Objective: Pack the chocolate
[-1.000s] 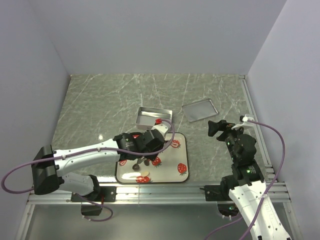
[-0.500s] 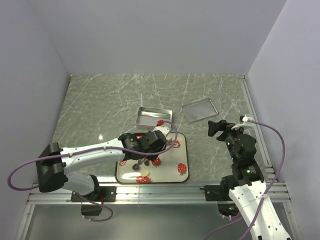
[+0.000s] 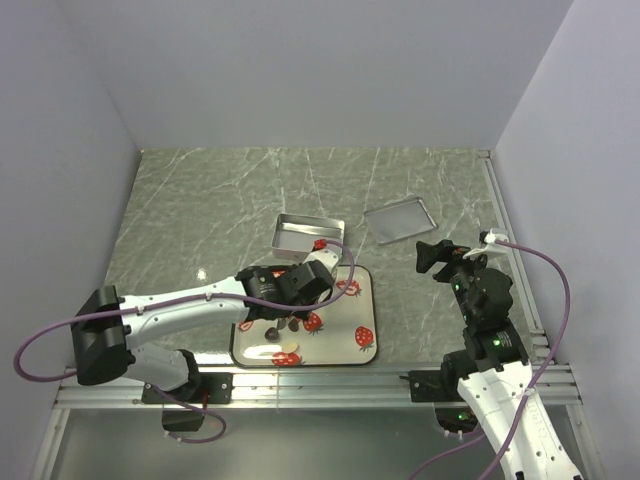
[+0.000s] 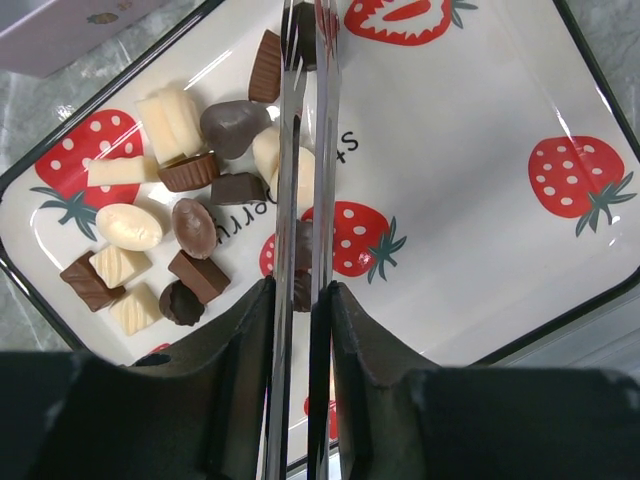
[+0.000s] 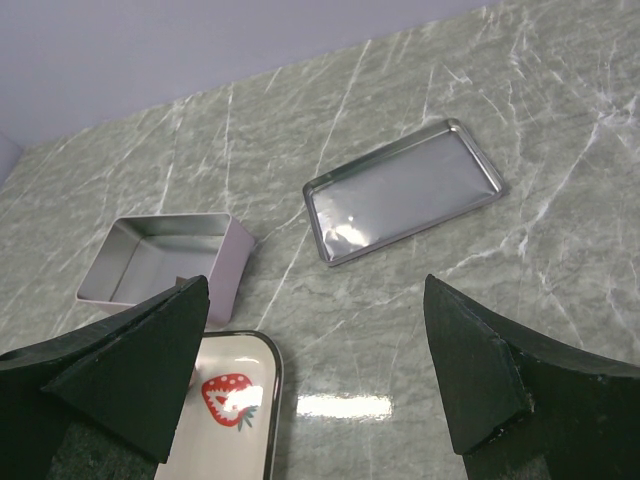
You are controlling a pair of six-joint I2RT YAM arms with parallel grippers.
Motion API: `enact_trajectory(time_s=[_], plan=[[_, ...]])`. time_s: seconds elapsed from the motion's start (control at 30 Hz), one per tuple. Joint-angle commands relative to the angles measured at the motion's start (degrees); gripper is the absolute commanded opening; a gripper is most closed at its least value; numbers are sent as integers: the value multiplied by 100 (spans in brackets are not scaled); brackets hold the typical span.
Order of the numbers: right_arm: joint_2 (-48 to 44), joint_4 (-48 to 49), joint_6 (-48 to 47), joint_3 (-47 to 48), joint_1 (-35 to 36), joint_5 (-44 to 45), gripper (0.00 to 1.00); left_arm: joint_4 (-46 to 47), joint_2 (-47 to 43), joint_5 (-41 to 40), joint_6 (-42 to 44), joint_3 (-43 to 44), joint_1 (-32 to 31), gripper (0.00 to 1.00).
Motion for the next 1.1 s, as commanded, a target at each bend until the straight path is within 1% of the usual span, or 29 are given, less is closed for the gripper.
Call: enact_trajectory(time_s=[0.0, 0.23, 0.43, 0.67, 0.87, 0.97, 1.03, 1.07], plan=[[30, 135, -78, 132, -26, 56, 94, 122, -269, -271, 11, 104, -30, 32], [30, 135, -78, 133, -26, 65, 94, 315, -392, -342, 151, 201, 93, 32], [30, 162, -78, 115, -17, 47, 94, 359, -497, -412, 292, 403, 374, 32], [39, 188, -78, 115, -26, 29, 94, 834, -840, -290, 485, 430, 1120, 31], [48, 188, -78, 106, -26, 21, 94, 931, -744, -272, 547, 526, 1394, 32], [48, 188, -78, 106, -26, 29, 94, 905, -639, -263, 547, 526, 1438, 36], [48, 197, -78, 106, -26, 21, 94, 887, -595, -333, 521, 518, 1438, 44], [48, 188, -78, 115, -17, 21, 94, 887, -595, -359, 512, 518, 1447, 47]])
